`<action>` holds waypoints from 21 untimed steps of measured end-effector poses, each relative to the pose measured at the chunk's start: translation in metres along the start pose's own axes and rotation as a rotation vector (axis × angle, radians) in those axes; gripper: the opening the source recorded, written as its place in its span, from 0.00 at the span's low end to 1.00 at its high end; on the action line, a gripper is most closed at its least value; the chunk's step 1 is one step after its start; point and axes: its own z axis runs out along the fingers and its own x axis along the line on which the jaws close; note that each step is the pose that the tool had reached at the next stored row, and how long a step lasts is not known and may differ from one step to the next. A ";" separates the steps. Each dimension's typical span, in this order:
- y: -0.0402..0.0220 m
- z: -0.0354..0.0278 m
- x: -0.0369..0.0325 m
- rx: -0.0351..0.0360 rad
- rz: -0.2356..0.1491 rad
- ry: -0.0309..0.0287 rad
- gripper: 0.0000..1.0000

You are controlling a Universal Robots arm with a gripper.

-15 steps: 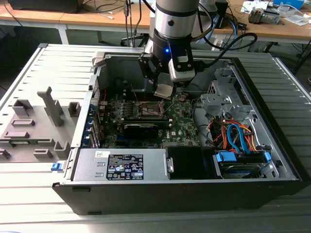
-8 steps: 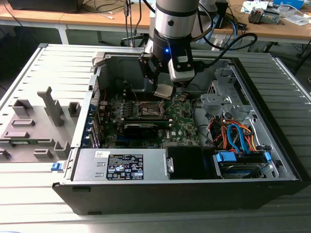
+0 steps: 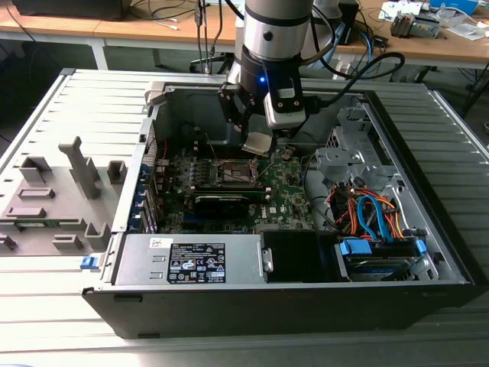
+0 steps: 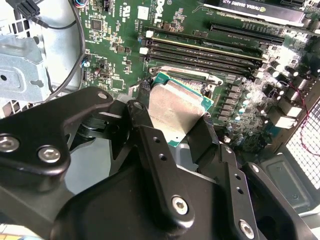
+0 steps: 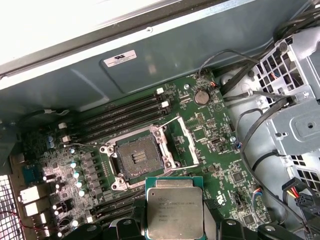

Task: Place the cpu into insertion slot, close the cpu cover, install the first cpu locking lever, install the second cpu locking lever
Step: 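Place the cpu into insertion slot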

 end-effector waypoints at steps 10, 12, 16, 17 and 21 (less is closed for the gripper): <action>0.0000 0.0000 0.0000 -0.0007 0.037 -0.0033 0.55; 0.0000 0.0000 0.0000 -0.0008 0.039 -0.0034 0.55; 0.0000 0.0000 0.0000 -0.0008 0.043 -0.0038 0.55; 0.0000 0.0000 0.0000 -0.0009 0.044 -0.0039 0.55; 0.0000 0.0000 0.0000 -0.0009 0.048 -0.0042 0.55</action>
